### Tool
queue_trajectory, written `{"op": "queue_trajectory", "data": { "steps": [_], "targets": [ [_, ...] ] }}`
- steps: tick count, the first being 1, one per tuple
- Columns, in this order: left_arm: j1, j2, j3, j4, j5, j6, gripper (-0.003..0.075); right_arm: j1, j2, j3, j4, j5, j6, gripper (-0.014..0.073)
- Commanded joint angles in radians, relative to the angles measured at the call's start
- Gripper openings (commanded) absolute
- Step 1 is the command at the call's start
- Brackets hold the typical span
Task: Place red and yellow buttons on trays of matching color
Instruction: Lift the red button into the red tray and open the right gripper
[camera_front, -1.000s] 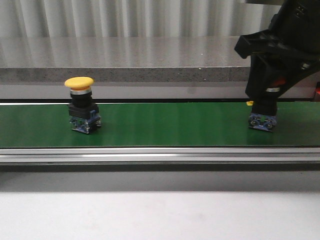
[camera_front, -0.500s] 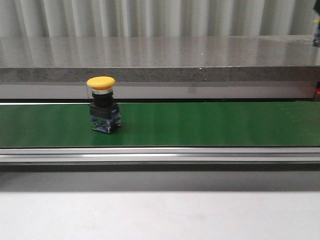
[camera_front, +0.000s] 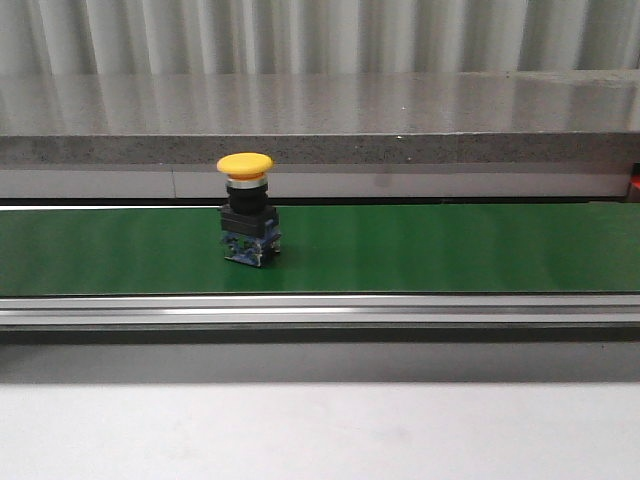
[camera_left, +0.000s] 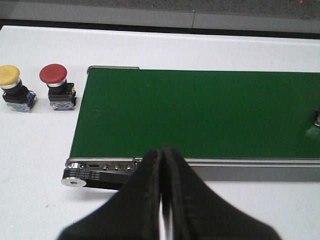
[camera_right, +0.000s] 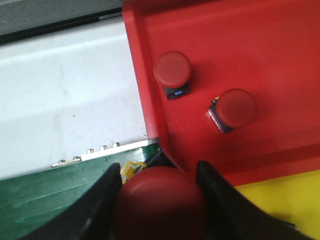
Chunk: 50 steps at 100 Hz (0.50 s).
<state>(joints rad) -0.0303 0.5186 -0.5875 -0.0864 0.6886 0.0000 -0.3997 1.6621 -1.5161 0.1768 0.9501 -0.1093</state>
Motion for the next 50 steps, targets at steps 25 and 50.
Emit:
{"op": "queue_trajectory", "data": {
  "steps": [25, 50],
  "targets": [
    [-0.007, 0.004, -0.026, -0.015, -0.070, 0.000, -0.0020, -0.032, 0.106, -0.034, 0.015, -0.076, 0.001, 0.0111],
    [-0.007, 0.004, -0.026, -0.015, -0.070, 0.000, -0.0020, -0.044, 0.169, -0.032, 0.012, -0.125, 0.001, 0.0111]
  ]
}}
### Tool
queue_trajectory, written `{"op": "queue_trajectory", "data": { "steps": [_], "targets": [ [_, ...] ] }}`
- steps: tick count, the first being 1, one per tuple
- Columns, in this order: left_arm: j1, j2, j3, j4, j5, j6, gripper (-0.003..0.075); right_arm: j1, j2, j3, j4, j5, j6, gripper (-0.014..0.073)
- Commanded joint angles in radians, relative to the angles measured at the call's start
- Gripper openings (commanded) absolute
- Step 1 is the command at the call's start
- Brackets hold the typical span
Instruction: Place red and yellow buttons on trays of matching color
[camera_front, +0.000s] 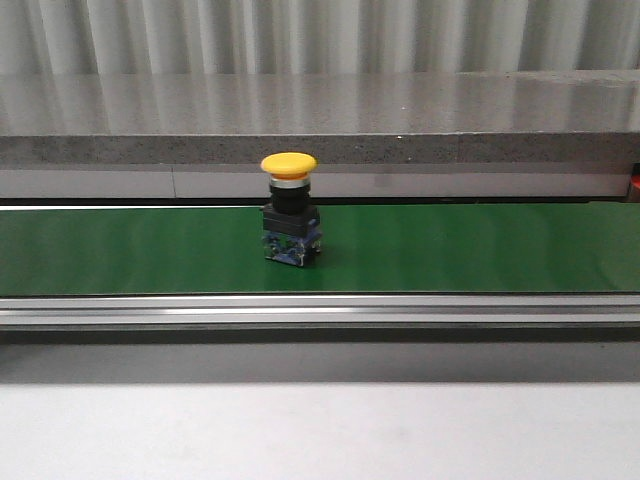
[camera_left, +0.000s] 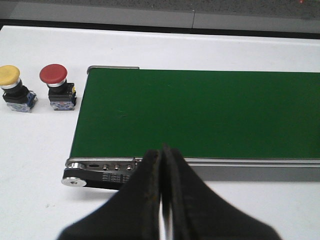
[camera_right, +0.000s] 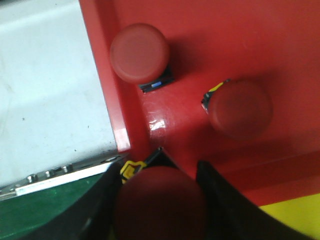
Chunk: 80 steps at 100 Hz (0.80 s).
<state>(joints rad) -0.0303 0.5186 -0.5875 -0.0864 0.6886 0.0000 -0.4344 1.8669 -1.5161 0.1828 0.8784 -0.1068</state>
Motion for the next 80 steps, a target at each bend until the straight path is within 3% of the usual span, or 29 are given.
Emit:
{"op": "queue_trajectory", "data": {
  "steps": [1, 65, 80],
  "targets": [
    [-0.007, 0.004, -0.026, -0.015, -0.070, 0.000, -0.0020, -0.009, -0.033, -0.032, 0.006, -0.055, -0.001, 0.0111],
    [-0.007, 0.004, -0.026, -0.015, -0.070, 0.000, -0.0020, -0.022, 0.049, -0.032, 0.006, -0.114, -0.001, 0.0111],
    [-0.007, 0.004, -0.026, -0.015, -0.070, 0.000, -0.0020, -0.022, 0.049, -0.032, 0.006, -0.118, -0.001, 0.0174]
  ]
}}
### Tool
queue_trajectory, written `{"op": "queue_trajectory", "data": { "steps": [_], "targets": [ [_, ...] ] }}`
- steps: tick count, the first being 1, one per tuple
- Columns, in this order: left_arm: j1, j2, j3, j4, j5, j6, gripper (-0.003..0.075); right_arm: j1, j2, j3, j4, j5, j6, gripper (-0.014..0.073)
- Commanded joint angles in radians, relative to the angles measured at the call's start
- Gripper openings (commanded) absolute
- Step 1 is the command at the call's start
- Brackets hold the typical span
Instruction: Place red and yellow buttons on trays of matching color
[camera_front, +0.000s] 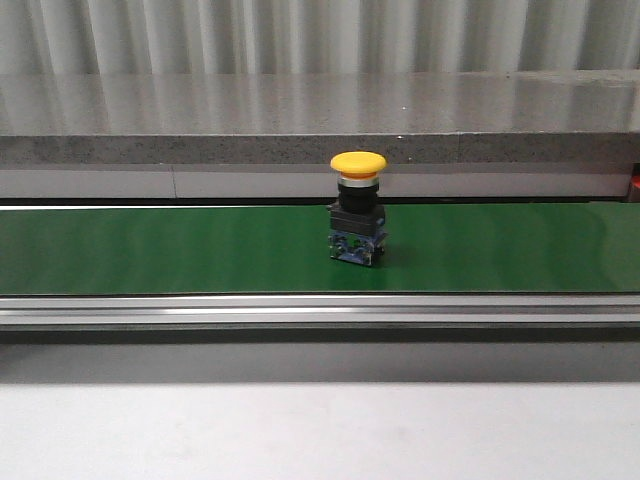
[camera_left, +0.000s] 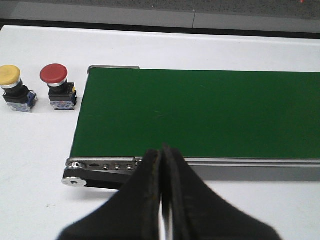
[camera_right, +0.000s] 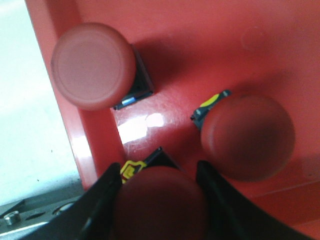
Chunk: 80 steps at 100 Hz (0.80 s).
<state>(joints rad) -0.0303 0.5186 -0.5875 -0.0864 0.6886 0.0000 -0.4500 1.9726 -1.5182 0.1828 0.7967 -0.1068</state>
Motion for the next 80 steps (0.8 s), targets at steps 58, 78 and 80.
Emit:
{"op": "queue_trajectory", "data": {
  "steps": [58, 78, 80],
  "targets": [
    [-0.007, 0.004, -0.026, -0.015, -0.070, 0.000, -0.0020, -0.006, -0.161, -0.030, 0.006, -0.011, -0.001, 0.0510],
    [-0.007, 0.004, -0.026, -0.015, -0.070, 0.000, -0.0020, 0.007, -0.281, -0.030, 0.019, 0.058, -0.020, 0.0510],
    [-0.007, 0.004, -0.026, -0.015, -0.070, 0.000, -0.0020, 0.011, -0.293, -0.030, 0.020, 0.068, -0.026, 0.0510]
  ]
}}
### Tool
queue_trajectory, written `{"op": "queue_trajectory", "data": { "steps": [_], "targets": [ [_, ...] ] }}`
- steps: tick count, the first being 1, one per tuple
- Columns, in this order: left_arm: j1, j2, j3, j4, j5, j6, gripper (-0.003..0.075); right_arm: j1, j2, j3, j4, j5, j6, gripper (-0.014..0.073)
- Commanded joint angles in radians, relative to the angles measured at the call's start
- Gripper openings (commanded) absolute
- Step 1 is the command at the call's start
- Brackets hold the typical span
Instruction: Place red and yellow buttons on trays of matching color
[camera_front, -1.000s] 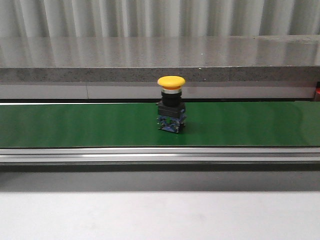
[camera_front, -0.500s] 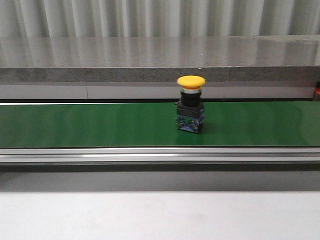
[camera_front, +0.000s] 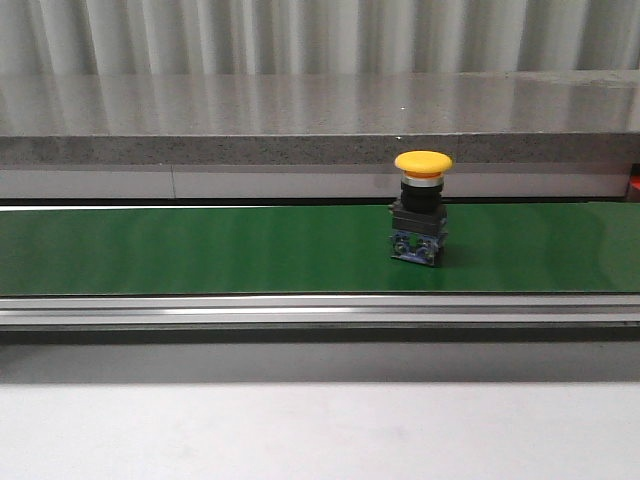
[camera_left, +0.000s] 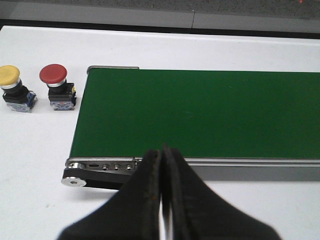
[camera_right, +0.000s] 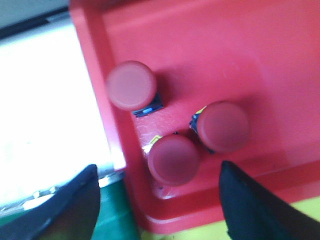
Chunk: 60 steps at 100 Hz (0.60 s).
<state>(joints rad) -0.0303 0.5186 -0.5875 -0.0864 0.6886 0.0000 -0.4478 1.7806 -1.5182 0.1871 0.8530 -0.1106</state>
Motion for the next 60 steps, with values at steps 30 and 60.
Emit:
{"op": "queue_trajectory", "data": {
  "steps": [30, 60],
  "targets": [
    [-0.007, 0.004, -0.026, -0.015, -0.070, 0.000, -0.0020, 0.141, -0.299, 0.049, 0.022, 0.134, -0.133, 0.0510],
    [-0.007, 0.004, -0.026, -0.015, -0.070, 0.000, -0.0020, 0.303, -0.379, 0.173, 0.022, 0.203, -0.241, 0.0510]
  ]
}}
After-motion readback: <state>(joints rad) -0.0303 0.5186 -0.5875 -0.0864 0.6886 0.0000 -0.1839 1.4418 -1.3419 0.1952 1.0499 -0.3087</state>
